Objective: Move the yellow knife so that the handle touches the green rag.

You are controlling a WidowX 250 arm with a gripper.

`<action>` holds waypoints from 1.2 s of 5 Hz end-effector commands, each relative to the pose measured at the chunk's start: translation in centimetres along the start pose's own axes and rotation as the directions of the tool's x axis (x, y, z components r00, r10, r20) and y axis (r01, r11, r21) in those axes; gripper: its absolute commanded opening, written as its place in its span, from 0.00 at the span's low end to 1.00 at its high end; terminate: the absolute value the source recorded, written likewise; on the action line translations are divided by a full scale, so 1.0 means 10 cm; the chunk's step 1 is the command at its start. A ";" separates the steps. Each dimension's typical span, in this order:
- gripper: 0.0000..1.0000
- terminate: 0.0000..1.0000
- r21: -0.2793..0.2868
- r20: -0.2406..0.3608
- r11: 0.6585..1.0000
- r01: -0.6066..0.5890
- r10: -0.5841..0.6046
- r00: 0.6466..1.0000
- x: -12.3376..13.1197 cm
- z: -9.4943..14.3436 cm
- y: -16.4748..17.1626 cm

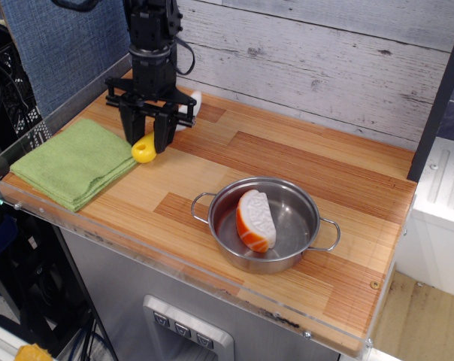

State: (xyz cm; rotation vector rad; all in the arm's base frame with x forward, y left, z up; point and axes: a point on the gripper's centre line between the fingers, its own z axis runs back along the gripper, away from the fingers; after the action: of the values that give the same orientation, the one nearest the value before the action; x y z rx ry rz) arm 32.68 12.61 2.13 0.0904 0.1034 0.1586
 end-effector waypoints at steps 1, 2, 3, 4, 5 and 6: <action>1.00 0.00 -0.011 0.140 1.000 -0.004 0.006 0.990 -0.08 0.40 0.06; 1.00 0.00 -0.006 0.278 0.999 0.036 -0.033 0.960 -0.16 0.85 0.00; 1.00 0.00 -0.029 0.388 0.998 0.063 -0.047 0.920 -0.32 1.32 -0.11; 1.00 0.00 -0.074 0.412 0.990 0.122 -0.081 0.907 -0.39 1.54 -0.28; 1.00 0.00 -0.104 0.380 0.982 0.158 -0.107 0.919 -0.42 1.60 -0.41; 1.00 0.00 -0.127 0.333 0.977 0.170 -0.119 0.935 -0.44 1.56 -0.46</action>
State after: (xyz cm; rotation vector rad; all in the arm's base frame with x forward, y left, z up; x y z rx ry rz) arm 31.34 5.55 16.36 -0.0510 -0.1720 0.0098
